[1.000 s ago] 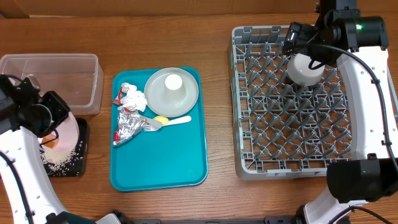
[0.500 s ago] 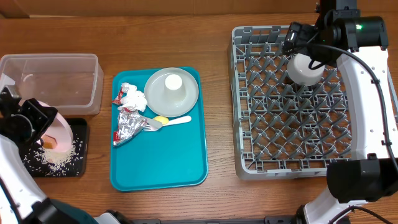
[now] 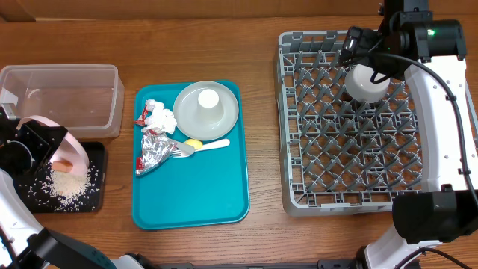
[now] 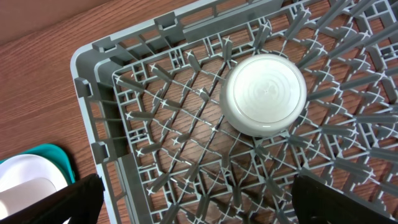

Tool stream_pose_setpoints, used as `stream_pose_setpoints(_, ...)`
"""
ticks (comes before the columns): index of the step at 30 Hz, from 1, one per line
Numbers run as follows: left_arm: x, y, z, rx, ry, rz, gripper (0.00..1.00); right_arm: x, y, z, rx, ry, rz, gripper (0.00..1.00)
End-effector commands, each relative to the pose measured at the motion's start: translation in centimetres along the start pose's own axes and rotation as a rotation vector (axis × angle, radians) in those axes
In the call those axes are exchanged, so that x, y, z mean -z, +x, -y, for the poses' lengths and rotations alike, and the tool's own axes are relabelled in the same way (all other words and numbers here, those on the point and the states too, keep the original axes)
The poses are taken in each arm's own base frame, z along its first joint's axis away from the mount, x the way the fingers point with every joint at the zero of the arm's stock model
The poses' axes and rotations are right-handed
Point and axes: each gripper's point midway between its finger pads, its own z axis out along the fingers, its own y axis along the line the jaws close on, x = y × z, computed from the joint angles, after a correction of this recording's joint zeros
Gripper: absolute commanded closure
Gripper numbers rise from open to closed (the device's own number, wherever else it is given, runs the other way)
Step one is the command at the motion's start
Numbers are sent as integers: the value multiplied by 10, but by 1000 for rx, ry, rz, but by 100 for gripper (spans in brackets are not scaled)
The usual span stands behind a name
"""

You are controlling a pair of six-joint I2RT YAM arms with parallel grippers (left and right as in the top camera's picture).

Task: Sort waste into correct bins and load items into the dishwasher rack
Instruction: 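Tilt the plate with the left gripper to drop the cake piece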

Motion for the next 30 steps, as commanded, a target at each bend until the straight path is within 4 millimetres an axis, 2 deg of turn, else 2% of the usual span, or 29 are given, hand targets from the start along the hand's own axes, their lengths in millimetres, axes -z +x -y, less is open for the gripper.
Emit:
stream_pose_setpoints(1, 15, -9, 22, -75, 57, 50, 96, 5, -3, 0, -4, 0, 20, 0)
stream_pose_setpoints(3, 20, -9, 26, -90, 53, 67, 96, 5, -3, 0, -4, 0, 20, 0)
stream_pose_setpoints(6, 27, -9, 18, -71, -11, 86, 96, 5, -3, 0, -4, 0, 20, 0)
stream_pose_setpoints(10, 34, -8, 20, -30, 39, 91, 96, 5, -3, 0, -4, 0, 20, 0)
stream_pose_setpoints(14, 46, -14, 32, -32, 164, 123, 96, 5, -3, 0, -4, 0, 20, 0)
stream_pose_setpoints(18, 55, -14, 21, 4, 153, 140, 96, 5, -3, 0, -4, 0, 20, 0)
stream_pose_setpoints(24, 57, -12, 20, 22, 157, 136, 96, 5, -3, 0, -4, 0, 20, 0)
stream_pose_setpoints(30, 57, -9, 32, -8, 167, 133, 96, 5, -3, 0, -4, 0, 20, 0)
